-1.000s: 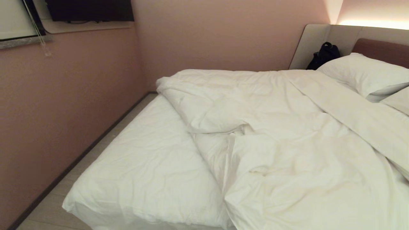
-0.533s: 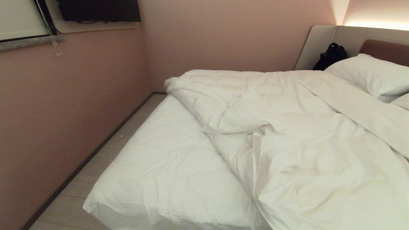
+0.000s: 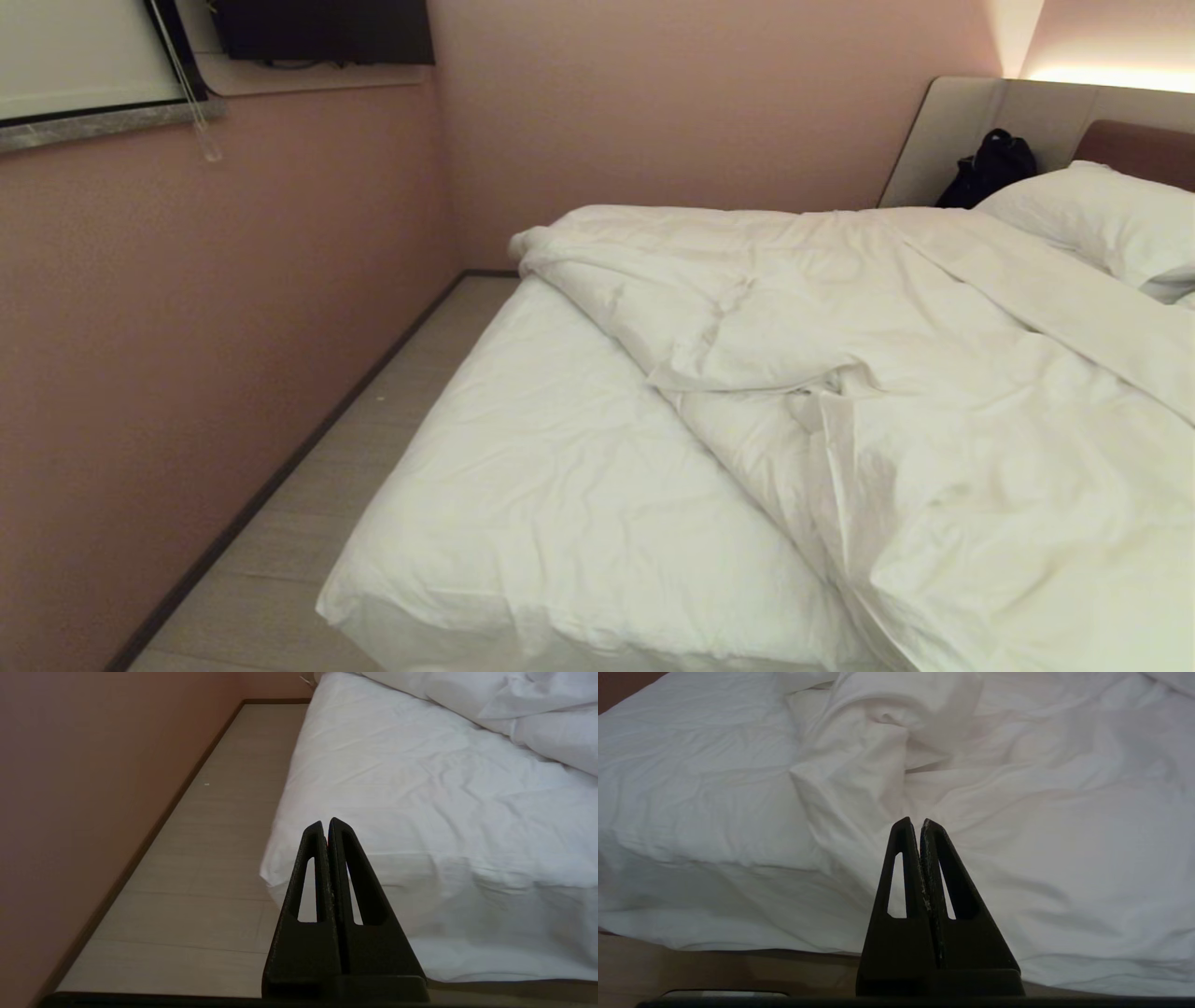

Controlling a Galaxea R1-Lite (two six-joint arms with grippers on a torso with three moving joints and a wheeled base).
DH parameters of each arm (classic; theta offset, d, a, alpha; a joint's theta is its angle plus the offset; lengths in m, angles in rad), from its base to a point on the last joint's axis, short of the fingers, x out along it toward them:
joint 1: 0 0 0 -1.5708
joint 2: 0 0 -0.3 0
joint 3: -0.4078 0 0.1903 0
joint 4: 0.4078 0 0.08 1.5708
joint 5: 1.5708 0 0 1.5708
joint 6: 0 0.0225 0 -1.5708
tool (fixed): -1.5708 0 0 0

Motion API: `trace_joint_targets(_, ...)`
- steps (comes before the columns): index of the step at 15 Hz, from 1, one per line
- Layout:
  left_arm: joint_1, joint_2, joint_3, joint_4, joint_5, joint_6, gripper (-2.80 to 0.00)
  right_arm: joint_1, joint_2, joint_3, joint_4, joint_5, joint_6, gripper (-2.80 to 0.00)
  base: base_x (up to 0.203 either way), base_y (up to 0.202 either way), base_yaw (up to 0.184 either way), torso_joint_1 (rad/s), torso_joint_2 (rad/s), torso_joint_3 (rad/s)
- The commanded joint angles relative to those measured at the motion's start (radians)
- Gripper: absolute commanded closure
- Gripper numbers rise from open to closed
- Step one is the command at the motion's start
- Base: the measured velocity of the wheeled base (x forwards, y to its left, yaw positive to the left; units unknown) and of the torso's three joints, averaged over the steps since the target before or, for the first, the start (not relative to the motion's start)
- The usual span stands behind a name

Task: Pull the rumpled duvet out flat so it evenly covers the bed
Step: Hold the folded corner of the quilt

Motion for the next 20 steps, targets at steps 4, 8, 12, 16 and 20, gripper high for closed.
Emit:
trace_joint_targets(4,0.0,0.0,-0.001,0.001,0.001,0.0,0.0,0.0,0.0,0.0,0.001,0.0,0.0,0.0,0.0,0.197,0.0,0.001,0.0,0.005)
trace_joint_targets(8,0.0,0.0,-0.001,0.001,0.0,0.002,0.0,0.0,-0.001,0.0,0.001,-0.001,0.0,0.0,0.0,0.197,-0.002,0.003,0.0,0.003)
trace_joint_targets(12,0.0,0.0,0.0,0.001,-0.001,0.002,0.0,0.0,-0.001,0.0,0.001,-0.001,0.0,0.0,0.0,0.197,0.001,0.005,0.0,0.003)
trace_joint_targets(16,0.0,0.0,0.0,0.003,0.0,0.004,0.0,-0.001,0.0,0.0,0.001,0.0,0.0,0.0,0.0,0.095,0.002,0.002,0.0,0.002)
trace_joint_targets(20,0.0,0.0,0.001,0.0,0.001,-0.01,0.0,0.0,0.0,0.0,0.001,0.0,0.0,0.0,0.0,0.0,0.0,0.0,0.0,0.0)
